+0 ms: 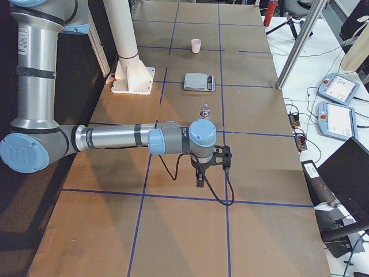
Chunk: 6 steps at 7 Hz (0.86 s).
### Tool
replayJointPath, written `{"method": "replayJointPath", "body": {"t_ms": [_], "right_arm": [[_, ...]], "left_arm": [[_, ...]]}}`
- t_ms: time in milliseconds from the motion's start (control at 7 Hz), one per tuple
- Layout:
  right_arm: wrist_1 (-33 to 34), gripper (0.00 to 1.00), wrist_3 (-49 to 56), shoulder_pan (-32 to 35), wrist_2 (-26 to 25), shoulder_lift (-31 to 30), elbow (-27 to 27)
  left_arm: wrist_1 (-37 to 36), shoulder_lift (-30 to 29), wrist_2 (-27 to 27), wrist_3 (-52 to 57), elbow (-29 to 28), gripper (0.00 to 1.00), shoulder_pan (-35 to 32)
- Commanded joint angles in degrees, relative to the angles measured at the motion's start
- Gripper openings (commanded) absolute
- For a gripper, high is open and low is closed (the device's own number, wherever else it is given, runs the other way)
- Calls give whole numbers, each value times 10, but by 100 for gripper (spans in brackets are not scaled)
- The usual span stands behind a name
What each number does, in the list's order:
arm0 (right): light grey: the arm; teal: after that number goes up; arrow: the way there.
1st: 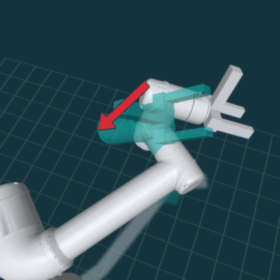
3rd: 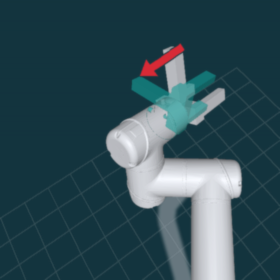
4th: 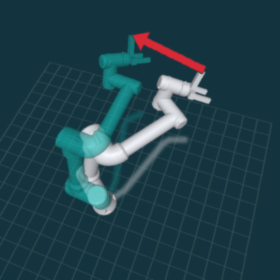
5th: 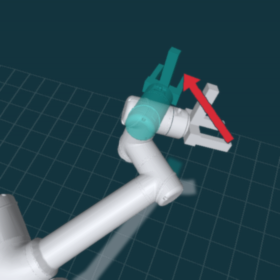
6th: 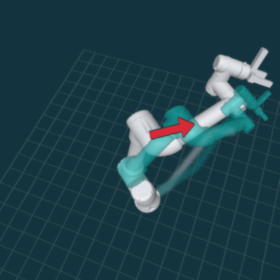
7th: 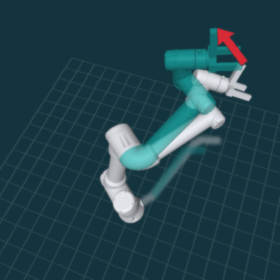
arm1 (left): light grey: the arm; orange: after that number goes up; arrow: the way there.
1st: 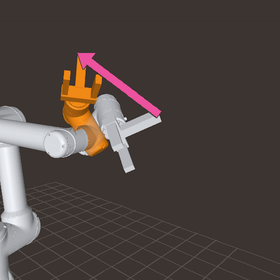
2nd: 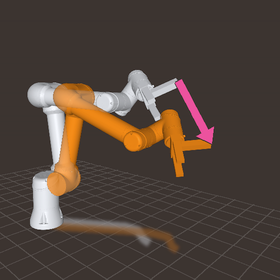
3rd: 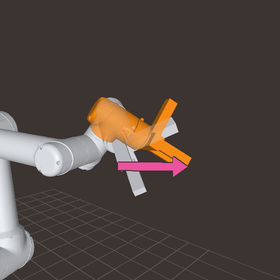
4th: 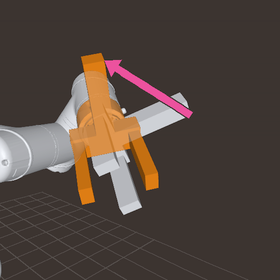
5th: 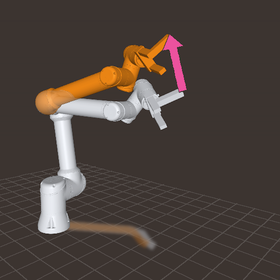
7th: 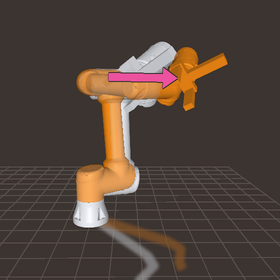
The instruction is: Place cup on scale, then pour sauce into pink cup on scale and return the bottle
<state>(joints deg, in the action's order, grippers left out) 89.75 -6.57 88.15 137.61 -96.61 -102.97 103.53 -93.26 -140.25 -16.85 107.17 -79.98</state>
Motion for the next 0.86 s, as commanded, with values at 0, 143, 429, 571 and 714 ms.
{"method": "replayJointPath", "body": {"t_ms": [0, 143, 429, 571, 714], "right_arm": [[0, 100, 2, 0, -1, 0, -2], [0, 100, 2, -1, -1, 3, -2], [1, 100, 0, -1, -3, 19, -5], [0, 100, 0, -1, -3, 25, -4], [0, 100, 3, -1, -6, 21, 1]], "left_arm": [[30, -5, 44, -165, 9, 100, 101], [30, -1, 76, -227, 46, 100, 157], [39, 0, 148, -434, 64, 100, 266], [40, 0, 197, -495, 70, 100, 325], [40, 1, 214, -529, 68, 100, 359]]}}
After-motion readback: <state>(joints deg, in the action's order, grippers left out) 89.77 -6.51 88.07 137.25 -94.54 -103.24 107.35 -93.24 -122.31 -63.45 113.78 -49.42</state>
